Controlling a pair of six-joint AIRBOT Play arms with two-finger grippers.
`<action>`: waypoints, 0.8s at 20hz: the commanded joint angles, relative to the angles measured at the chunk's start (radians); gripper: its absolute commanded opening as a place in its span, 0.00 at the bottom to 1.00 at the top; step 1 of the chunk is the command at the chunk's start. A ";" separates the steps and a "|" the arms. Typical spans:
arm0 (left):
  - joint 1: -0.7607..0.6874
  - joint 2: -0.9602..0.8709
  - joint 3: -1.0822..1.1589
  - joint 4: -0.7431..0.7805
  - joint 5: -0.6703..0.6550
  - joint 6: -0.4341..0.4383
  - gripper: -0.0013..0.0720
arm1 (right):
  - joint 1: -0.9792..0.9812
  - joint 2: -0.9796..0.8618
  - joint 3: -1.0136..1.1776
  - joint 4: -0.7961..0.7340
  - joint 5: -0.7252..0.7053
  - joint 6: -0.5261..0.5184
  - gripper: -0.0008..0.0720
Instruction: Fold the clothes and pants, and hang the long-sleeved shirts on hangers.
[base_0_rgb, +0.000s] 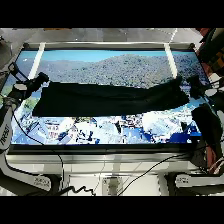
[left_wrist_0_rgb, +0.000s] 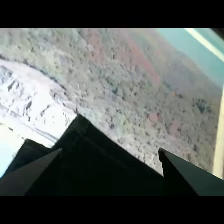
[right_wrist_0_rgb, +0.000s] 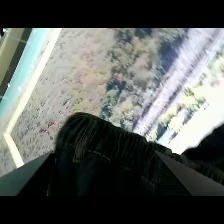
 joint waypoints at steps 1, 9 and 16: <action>0.031 0.075 0.001 0.008 -0.047 0.004 0.98 | -0.005 -0.009 0.149 -0.098 0.206 -0.160 0.95; 0.340 0.124 -0.045 0.015 -0.779 -0.061 0.57 | -0.063 -0.009 0.218 -0.251 0.492 -0.159 0.95; 0.452 0.299 -0.423 0.033 -0.764 -0.073 0.48 | -0.079 -0.009 0.218 -0.290 0.588 -0.159 0.95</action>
